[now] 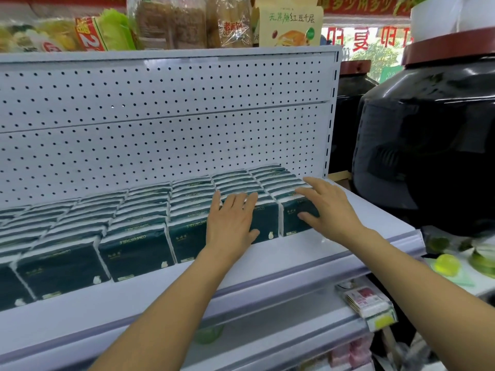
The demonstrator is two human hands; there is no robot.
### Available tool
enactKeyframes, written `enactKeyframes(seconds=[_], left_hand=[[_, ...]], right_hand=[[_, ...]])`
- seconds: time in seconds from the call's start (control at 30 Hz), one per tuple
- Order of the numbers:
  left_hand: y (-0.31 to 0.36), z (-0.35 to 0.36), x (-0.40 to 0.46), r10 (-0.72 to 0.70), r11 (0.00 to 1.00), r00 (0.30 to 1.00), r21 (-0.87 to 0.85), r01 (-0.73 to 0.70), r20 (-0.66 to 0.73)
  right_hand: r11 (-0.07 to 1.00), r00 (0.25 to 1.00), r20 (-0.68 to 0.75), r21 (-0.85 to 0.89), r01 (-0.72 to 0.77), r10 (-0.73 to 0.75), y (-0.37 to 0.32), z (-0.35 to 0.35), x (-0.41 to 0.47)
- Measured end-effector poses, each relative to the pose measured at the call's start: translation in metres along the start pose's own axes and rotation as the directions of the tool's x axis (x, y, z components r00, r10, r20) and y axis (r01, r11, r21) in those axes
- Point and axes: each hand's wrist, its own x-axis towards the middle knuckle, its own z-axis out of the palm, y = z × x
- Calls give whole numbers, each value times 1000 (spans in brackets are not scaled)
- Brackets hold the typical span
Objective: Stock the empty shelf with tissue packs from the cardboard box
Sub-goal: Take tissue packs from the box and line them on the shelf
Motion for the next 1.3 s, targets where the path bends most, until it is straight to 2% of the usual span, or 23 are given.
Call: enactKeyframes(seconds=[0.17,0.23,0.33,0.43,0.57,0.8,1.1,1.3], left_hand=[[4,-23,-55,-63,985,968,-171,22,-242],[7,-28,-92,-101,968,943,-252,19,-317],[10,-38,-150,-166,951,933,-302,66,-320],[8,-46,-202,-215,946,934,-299,127,-284],[-6,-48,-264,-273,943,949,-237,232,-156],[-59,-58,-380,-435,894,900,-136,428,-30],[-202,-97,-576,-598,802,792,104,589,123],[-302,-119,-703,-644,765,732,160,624,222]], right_hand=[[994,944,-330,104,36,0,-47,-20,-52],[986,932,-362,154,70,-10,-68,-21,-81],[972,931,-362,201,125,-44,-101,-17,-122],[953,939,-337,258,157,-64,-134,-9,-155],[935,954,-264,282,216,-141,-181,3,-188],[900,948,-107,297,318,-300,-290,22,-222],[824,864,16,311,474,-503,-517,51,-266],[768,836,78,449,457,-543,-676,78,-316]])
